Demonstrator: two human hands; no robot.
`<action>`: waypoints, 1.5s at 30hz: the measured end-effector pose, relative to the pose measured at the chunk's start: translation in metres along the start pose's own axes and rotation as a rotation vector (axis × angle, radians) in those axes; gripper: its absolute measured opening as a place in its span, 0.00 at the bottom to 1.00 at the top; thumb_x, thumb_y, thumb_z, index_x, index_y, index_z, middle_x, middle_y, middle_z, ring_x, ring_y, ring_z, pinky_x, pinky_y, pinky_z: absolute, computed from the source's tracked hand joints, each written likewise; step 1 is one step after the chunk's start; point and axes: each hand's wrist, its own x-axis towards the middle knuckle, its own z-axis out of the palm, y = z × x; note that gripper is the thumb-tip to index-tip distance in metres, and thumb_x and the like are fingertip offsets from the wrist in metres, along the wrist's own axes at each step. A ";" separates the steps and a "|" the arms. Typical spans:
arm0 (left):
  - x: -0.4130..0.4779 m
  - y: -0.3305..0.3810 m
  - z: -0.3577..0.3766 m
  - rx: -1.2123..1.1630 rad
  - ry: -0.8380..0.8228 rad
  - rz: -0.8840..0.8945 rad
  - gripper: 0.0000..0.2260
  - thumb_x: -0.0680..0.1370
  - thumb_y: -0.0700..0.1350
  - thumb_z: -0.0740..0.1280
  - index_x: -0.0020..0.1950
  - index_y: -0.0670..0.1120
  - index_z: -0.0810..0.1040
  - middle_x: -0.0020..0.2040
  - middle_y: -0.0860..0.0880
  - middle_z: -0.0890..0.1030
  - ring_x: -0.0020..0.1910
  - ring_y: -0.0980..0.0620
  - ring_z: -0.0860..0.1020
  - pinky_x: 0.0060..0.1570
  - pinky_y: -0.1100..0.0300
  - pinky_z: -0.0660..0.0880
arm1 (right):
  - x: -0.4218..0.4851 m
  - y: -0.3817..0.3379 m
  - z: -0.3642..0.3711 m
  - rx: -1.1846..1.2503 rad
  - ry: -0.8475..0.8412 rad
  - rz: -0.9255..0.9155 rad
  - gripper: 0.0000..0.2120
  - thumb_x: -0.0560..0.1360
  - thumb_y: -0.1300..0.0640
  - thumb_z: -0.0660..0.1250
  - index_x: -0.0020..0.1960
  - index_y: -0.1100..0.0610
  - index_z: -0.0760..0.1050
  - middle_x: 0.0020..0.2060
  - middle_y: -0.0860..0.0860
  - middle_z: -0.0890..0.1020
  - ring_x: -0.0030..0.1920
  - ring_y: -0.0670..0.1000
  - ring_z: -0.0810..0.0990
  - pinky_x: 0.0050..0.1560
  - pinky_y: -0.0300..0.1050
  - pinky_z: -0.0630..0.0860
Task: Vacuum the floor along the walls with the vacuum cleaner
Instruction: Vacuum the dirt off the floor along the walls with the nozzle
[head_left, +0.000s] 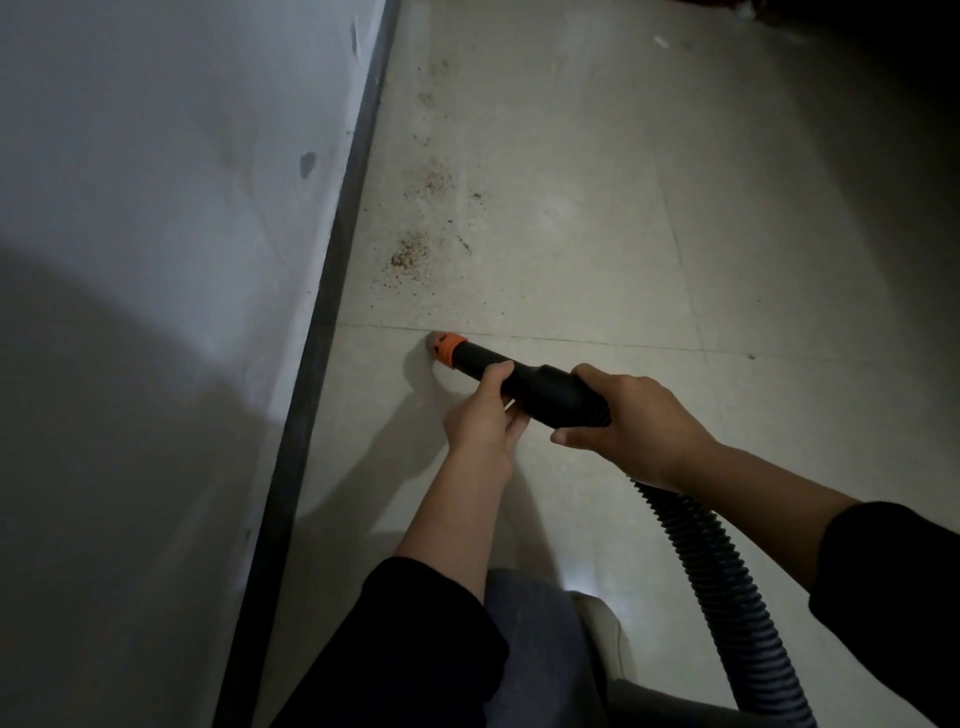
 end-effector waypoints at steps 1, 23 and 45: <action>-0.001 -0.002 0.002 0.004 -0.002 -0.005 0.14 0.76 0.42 0.71 0.59 0.39 0.76 0.51 0.42 0.82 0.44 0.52 0.82 0.30 0.66 0.79 | -0.002 0.003 -0.001 0.001 0.003 0.007 0.16 0.72 0.45 0.72 0.49 0.54 0.70 0.34 0.48 0.76 0.35 0.50 0.74 0.37 0.49 0.71; -0.006 -0.050 0.036 0.148 -0.086 -0.095 0.12 0.75 0.43 0.73 0.55 0.39 0.77 0.51 0.42 0.84 0.43 0.51 0.83 0.34 0.64 0.81 | -0.045 0.053 -0.010 0.027 0.059 0.138 0.16 0.72 0.44 0.72 0.50 0.54 0.71 0.34 0.48 0.75 0.35 0.49 0.74 0.36 0.46 0.69; -0.013 -0.099 0.069 0.291 -0.203 -0.189 0.14 0.74 0.43 0.74 0.56 0.39 0.78 0.51 0.43 0.84 0.45 0.50 0.84 0.40 0.62 0.82 | -0.091 0.103 -0.013 0.031 0.135 0.298 0.18 0.72 0.41 0.71 0.53 0.51 0.72 0.35 0.48 0.78 0.36 0.49 0.77 0.37 0.48 0.75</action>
